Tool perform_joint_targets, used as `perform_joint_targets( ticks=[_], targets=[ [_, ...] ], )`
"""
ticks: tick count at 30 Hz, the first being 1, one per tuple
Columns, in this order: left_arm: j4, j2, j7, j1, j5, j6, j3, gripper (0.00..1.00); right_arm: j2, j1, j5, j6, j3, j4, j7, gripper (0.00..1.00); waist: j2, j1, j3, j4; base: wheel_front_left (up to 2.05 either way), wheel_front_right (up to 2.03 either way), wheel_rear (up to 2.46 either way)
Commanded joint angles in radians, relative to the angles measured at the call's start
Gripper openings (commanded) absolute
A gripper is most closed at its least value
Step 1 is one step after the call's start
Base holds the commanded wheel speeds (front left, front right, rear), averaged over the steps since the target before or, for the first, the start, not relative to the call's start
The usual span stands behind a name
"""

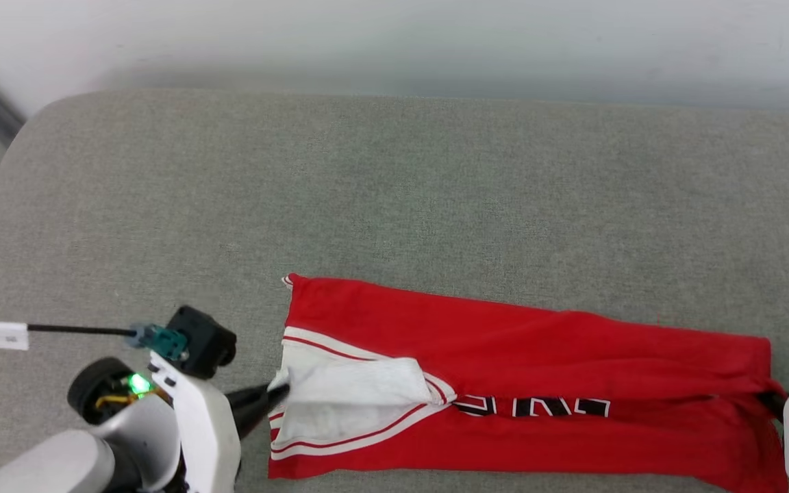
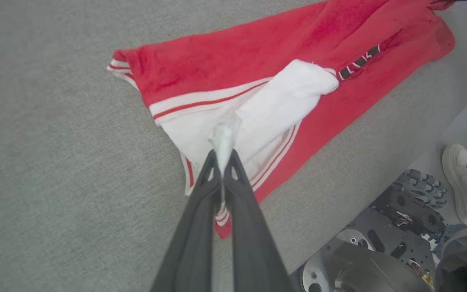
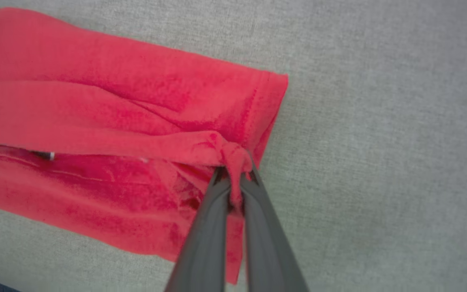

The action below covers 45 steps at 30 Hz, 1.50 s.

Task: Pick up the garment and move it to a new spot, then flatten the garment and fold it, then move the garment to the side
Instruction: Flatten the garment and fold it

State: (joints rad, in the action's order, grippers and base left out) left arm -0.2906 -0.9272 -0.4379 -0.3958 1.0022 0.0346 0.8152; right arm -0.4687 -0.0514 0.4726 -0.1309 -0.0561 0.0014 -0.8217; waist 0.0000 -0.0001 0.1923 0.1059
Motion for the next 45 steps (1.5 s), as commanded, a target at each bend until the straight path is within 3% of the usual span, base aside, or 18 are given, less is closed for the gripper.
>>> perform_joint_targets(
  ticks=[1, 8, 15, 16, 17, 18, 23, 28, 34, 39, 42, 45],
  targets=[
    [0.010, 0.010, 0.001, 0.022, 0.012, 0.001, 0.008, 0.00, -0.003, 0.018, -0.001, 0.000, 0.002, -0.001, -0.008, 0.00, 0.0000, 0.0001, 0.001, 0.001, 0.00, 0.00, 0.00],
    [0.096, 0.057, 0.005, 0.029, -0.034, -0.025, 0.065, 0.00, -0.005, 0.030, 0.005, 0.000, 0.032, 0.024, -0.022, 0.00, 0.0000, 0.0001, 0.023, 0.005, 0.00, 0.00, 0.00],
    [0.221, 0.117, 0.028, -0.002, -0.087, -0.060, 0.102, 0.00, -0.049, 0.022, -0.020, 0.001, 0.090, 0.084, 0.004, 0.00, 0.0000, 0.0001, 0.039, 0.006, 0.00, 0.00, 0.00],
    [0.239, 0.130, 0.031, -0.005, -0.092, -0.063, 0.106, 0.01, -0.052, 0.018, -0.018, 0.001, 0.099, 0.097, 0.013, 0.09, 0.0000, 0.0001, 0.040, 0.006, 0.00, 0.00, 0.00],
    [0.254, 0.143, 0.038, -0.009, -0.096, -0.066, 0.109, 0.40, -0.051, 0.012, -0.009, 0.001, 0.107, 0.106, 0.028, 0.48, 0.0000, 0.0001, 0.040, 0.006, 0.00, 0.00, 0.00],
    [0.267, 0.155, 0.043, -0.014, -0.101, -0.068, 0.113, 1.00, -0.048, 0.006, 0.001, 0.001, 0.112, 0.114, 0.043, 1.00, 0.0000, 0.0001, 0.039, 0.006, 0.00, 0.00, 0.00],
    [0.319, 0.187, 0.080, -0.004, -0.116, -0.077, 0.125, 1.00, -0.053, -0.015, 0.058, 0.000, 0.136, 0.122, 0.078, 1.00, 0.0000, 0.0001, 0.011, -0.001, 0.00, 0.00, 0.00],
    [0.314, 0.214, 0.204, 0.028, -0.095, -0.044, 0.065, 1.00, -0.073, -0.015, 0.071, 0.000, 0.108, 0.056, 0.119, 1.00, 0.0000, 0.0001, -0.056, -0.006, 0.00, 0.00, 0.00],
    [0.290, 0.246, 0.450, 0.079, -0.076, 0.047, -0.072, 1.00, -0.001, 0.027, 0.095, 0.000, -0.007, -0.054, 0.085, 1.00, 0.0000, 0.0001, -0.099, -0.016, 0.00, 0.00, 0.00],
    [0.290, 0.272, 0.653, 0.125, -0.100, 0.094, -0.163, 1.00, 0.106, 0.061, 0.084, 0.000, -0.134, -0.103, 0.048, 1.00, 0.0000, 0.0001, -0.112, -0.017, 0.00, 0.00, 0.00],
    [0.268, 0.295, 0.698, 0.151, -0.149, 0.117, -0.237, 1.00, 0.176, 0.081, 0.048, 0.000, -0.196, -0.099, 0.036, 1.00, 0.0000, 0.0001, -0.112, -0.015, 0.00, 0.00, 0.00],
    [0.208, 0.344, 0.704, 0.192, -0.264, 0.120, -0.352, 1.00, 0.258, 0.073, 0.029, 0.000, -0.264, -0.069, 0.043, 1.00, 0.0000, 0.0001, -0.101, -0.009, 0.00, 0.00, 0.00]
  ],
)
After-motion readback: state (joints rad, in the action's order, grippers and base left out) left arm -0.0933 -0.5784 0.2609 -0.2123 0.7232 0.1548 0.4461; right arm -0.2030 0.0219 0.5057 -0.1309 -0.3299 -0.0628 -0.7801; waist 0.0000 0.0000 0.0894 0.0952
